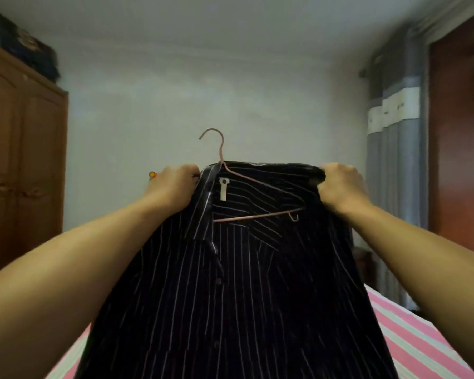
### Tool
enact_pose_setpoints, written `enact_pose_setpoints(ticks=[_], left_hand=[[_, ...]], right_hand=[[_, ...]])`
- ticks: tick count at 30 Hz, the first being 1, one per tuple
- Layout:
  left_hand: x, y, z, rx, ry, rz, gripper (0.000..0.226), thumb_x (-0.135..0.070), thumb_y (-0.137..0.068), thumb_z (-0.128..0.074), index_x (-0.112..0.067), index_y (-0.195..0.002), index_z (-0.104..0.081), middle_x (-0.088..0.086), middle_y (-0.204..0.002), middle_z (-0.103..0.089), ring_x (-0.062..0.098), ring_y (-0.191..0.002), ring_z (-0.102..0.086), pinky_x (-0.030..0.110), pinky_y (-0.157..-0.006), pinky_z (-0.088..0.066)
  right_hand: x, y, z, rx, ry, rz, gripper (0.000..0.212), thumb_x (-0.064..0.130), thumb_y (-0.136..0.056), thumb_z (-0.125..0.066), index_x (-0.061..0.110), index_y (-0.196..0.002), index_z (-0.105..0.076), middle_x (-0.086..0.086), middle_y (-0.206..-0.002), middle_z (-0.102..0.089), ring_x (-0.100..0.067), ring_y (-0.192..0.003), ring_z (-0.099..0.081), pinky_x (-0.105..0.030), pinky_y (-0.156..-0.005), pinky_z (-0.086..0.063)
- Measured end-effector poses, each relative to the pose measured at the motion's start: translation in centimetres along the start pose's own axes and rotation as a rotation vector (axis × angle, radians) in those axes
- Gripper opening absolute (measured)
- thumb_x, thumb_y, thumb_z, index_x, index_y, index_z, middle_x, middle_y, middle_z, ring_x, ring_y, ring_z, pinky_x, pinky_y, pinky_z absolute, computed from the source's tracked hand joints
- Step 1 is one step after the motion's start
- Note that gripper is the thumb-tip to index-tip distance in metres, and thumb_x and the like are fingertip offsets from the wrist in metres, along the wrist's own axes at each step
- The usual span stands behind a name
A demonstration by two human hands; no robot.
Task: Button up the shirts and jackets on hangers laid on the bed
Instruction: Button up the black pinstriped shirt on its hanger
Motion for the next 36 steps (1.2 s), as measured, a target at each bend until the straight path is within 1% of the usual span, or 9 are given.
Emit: enact_pose_setpoints(ticks=[4,9,12,15,17,20,25,30,36], left_hand=[[-0.8,-5.6,5.5,-0.108,0.11,0.098,0.022,-0.033,-0.098,-0.057,-0.022,-0.106,-0.074,0.018,-0.119,-0.068,0.04,-0.109,-0.062,0.04,-0.088,-0.049],[-0.8,-5.0,7.1,-0.135,0.119,0.03,0.025,-0.032,-0.101,-0.051,-0.022,-0.107,-0.073,0.013,-0.113,-0.071,0.037,-0.1,-0.062,0.037,-0.08,-0.046],[-0.5,-2.6,6.0,-0.063,0.167,-0.069,0.021,-0.03,-0.103,-0.051,-0.026,-0.1,-0.072,0.004,-0.1,-0.072,0.03,-0.094,-0.064,0.039,-0.079,-0.05],[-1.6,-0.4,4.8,0.0,0.258,-0.187,0.02,-0.025,-0.103,-0.054,-0.028,-0.092,-0.071,-0.008,-0.088,-0.07,0.019,-0.088,-0.066,0.039,-0.08,-0.053],[-1.9,0.4,4.2,-0.018,0.295,-0.207,0.021,-0.026,-0.102,-0.054,-0.027,-0.094,-0.072,-0.011,-0.088,-0.071,0.015,-0.087,-0.066,0.042,-0.082,-0.055],[-2.4,1.0,4.5,-0.047,0.275,-0.194,0.022,-0.031,-0.102,-0.053,-0.027,-0.097,-0.074,-0.009,-0.089,-0.072,0.018,-0.085,-0.067,0.045,-0.081,-0.056],[-4.0,-2.2,11.0,-0.182,0.177,-0.199,0.019,-0.045,-0.098,-0.061,-0.03,-0.103,-0.072,-0.002,-0.085,-0.065,0.024,-0.081,-0.061,0.037,-0.077,-0.051],[-2.4,-4.3,11.4,-0.093,0.179,-0.201,0.023,-0.029,-0.101,-0.061,-0.034,-0.122,-0.067,-0.006,-0.091,-0.066,0.018,-0.086,-0.061,0.032,-0.079,-0.043],[3.7,-0.4,-5.0,0.186,0.101,-0.045,0.034,-0.017,-0.101,-0.059,-0.033,-0.13,-0.064,0.001,-0.119,-0.068,0.026,-0.111,-0.063,0.033,-0.094,-0.045]], right_hand=[[7.5,-2.7,5.5,-0.006,-0.314,0.175,0.015,0.033,-0.092,-0.07,0.019,-0.095,-0.073,-0.008,-0.093,-0.07,-0.029,-0.093,-0.063,-0.031,-0.072,-0.04],[9.1,1.0,3.1,0.709,-0.361,0.201,0.044,0.044,-0.102,-0.052,0.008,-0.089,-0.075,-0.005,-0.077,-0.075,-0.019,-0.069,-0.071,-0.034,-0.071,-0.06],[6.9,-1.9,4.5,0.226,-0.228,0.193,0.035,0.038,-0.104,-0.049,0.012,-0.108,-0.072,-0.01,-0.106,-0.075,-0.026,-0.092,-0.07,-0.04,-0.09,-0.056],[8.6,0.3,1.4,0.345,-0.151,0.343,0.044,0.035,-0.106,-0.045,0.017,-0.146,-0.048,-0.009,-0.144,-0.055,-0.028,-0.132,-0.05,-0.039,-0.111,-0.038],[8.9,2.2,-1.8,0.449,-0.215,0.317,0.037,0.032,-0.107,-0.04,0.019,-0.14,-0.05,-0.01,-0.136,-0.06,-0.028,-0.122,-0.055,-0.038,-0.097,-0.043],[8.7,2.6,-2.2,0.224,-0.296,0.262,0.026,0.029,-0.107,-0.039,0.016,-0.114,-0.061,-0.016,-0.114,-0.068,-0.036,-0.103,-0.062,-0.036,-0.075,-0.037],[9.9,-2.3,6.2,-0.125,-0.234,0.197,0.03,0.032,-0.106,-0.042,0.017,-0.109,-0.068,-0.016,-0.109,-0.07,-0.04,-0.106,-0.061,-0.044,-0.086,-0.036],[9.1,-7.3,5.6,0.013,-0.307,0.209,0.022,0.027,-0.102,-0.054,0.024,-0.116,-0.071,-0.008,-0.116,-0.072,-0.033,-0.11,-0.063,-0.042,-0.096,-0.047],[5.1,-2.2,-12.6,0.477,-0.359,0.21,0.037,0.016,-0.09,-0.071,0.024,-0.126,-0.069,0.001,-0.112,-0.073,-0.016,-0.103,-0.067,-0.025,-0.088,-0.047]])
Point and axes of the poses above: each hand's wrist, its own y-axis away from the middle knuckle, its own z-axis out of the back of the hand, x = y × z, the point moved 7 cm from there along -y, towards the middle knuckle
